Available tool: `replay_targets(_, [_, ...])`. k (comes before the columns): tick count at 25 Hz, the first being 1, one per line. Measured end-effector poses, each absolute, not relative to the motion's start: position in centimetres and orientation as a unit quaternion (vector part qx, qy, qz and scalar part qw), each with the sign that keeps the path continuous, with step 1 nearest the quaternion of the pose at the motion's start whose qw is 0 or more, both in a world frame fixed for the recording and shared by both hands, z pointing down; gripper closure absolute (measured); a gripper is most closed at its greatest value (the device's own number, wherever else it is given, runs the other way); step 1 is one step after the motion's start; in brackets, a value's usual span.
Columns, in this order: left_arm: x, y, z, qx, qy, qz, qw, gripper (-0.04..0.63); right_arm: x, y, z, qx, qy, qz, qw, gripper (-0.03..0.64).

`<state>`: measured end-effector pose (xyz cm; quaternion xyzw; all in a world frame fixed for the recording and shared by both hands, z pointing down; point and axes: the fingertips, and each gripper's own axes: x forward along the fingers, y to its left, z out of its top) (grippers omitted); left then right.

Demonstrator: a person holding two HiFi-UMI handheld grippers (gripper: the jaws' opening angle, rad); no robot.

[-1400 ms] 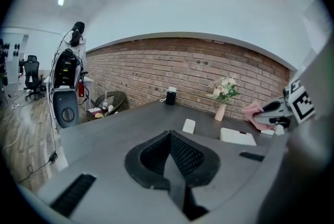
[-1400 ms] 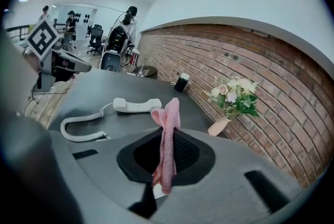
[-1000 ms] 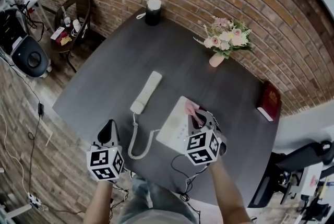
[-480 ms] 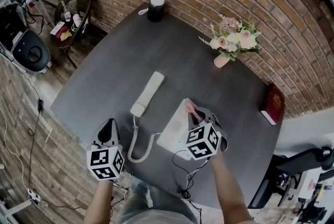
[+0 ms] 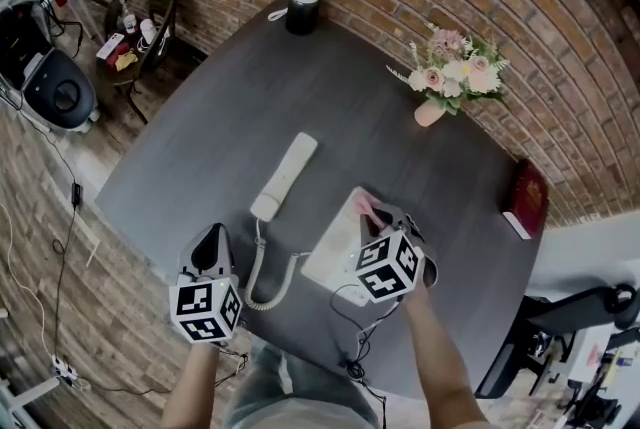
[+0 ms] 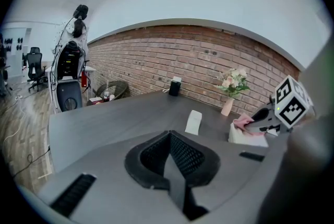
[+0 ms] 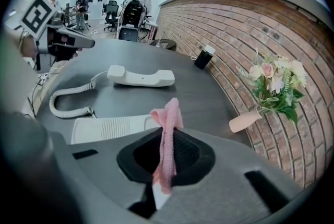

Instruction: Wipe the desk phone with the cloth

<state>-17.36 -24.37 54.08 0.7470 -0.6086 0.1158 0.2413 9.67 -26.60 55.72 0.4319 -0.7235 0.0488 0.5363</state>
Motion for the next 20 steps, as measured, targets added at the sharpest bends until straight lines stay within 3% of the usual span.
replay_targets(20, [-17.6, -23.7, 53.9, 0.747, -0.609, 0.113, 0.24, 0.597, 8.4, -24.9, 56.8, 0.409, -0.726, 0.066, 0.55, 0.595])
